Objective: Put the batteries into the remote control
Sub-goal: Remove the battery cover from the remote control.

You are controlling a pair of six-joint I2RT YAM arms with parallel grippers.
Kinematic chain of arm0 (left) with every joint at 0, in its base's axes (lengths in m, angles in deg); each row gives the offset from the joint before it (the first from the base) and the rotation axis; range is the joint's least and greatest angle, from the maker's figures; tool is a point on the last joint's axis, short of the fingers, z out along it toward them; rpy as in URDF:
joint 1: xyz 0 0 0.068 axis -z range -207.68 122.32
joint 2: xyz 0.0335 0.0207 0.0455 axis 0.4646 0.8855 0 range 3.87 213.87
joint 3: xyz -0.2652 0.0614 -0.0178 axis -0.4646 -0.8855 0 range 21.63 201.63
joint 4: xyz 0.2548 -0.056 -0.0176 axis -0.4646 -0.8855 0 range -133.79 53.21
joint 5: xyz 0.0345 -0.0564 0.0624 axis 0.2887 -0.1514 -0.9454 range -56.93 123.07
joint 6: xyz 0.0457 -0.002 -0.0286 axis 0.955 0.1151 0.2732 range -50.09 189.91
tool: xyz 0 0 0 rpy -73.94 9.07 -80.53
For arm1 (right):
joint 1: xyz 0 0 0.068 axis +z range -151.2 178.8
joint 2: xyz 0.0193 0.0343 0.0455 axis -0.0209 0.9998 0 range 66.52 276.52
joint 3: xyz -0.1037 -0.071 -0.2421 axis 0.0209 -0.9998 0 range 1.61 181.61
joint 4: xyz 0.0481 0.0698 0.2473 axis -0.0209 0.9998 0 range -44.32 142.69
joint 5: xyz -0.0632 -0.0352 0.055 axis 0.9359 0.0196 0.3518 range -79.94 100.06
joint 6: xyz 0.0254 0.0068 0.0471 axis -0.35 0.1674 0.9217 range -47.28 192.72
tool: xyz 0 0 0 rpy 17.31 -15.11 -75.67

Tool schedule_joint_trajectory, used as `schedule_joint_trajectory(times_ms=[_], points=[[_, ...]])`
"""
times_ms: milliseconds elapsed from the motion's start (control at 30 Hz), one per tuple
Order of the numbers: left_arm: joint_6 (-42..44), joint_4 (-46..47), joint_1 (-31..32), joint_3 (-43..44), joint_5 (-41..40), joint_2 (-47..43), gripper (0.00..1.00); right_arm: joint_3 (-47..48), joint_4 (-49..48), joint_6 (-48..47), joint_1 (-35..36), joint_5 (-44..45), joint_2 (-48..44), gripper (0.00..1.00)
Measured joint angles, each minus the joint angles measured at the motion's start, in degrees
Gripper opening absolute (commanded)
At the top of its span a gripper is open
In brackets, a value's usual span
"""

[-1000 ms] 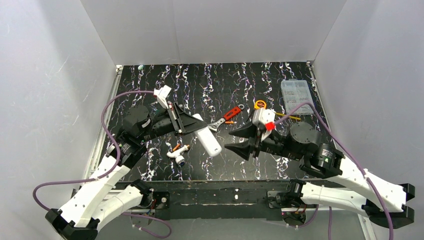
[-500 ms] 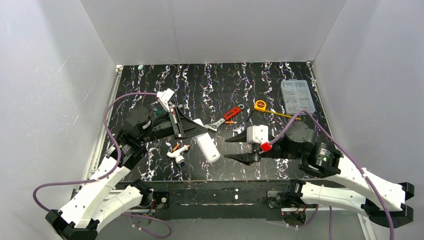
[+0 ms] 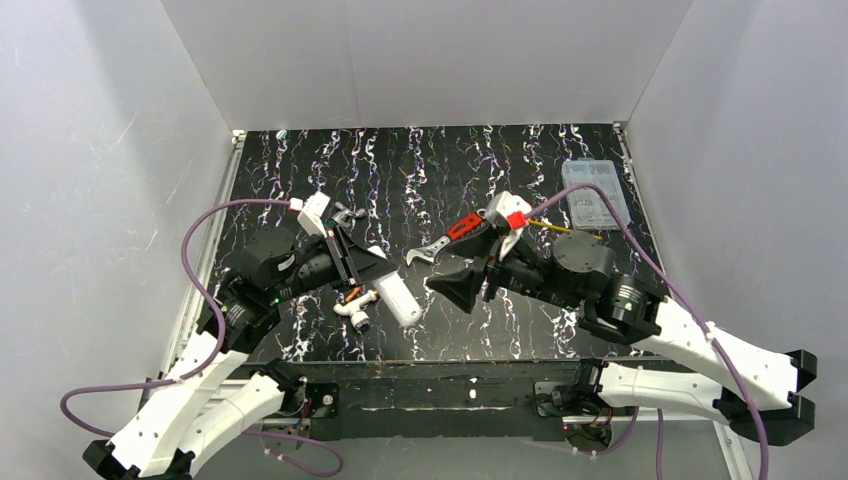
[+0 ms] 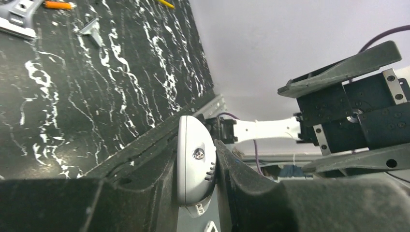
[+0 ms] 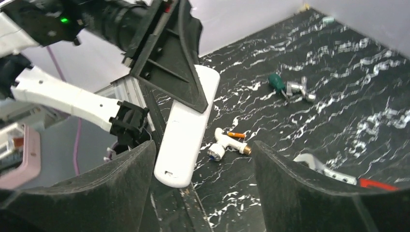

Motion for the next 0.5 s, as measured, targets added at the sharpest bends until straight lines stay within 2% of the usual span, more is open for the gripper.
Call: schedule_joint_trajectory(times_ms=[200, 500], points=[[0.96, -3.19, 0.00, 0.81, -5.18, -0.15, 0.00, 0.63, 0.52, 8.92, 1.33, 6.32, 6.01, 0.84], [0.66, -3.52, -0.02, 1.60, -7.23, 0.74, 0.00, -0.11, -0.74, 13.75, 3.13, 7.76, 10.12, 0.87]])
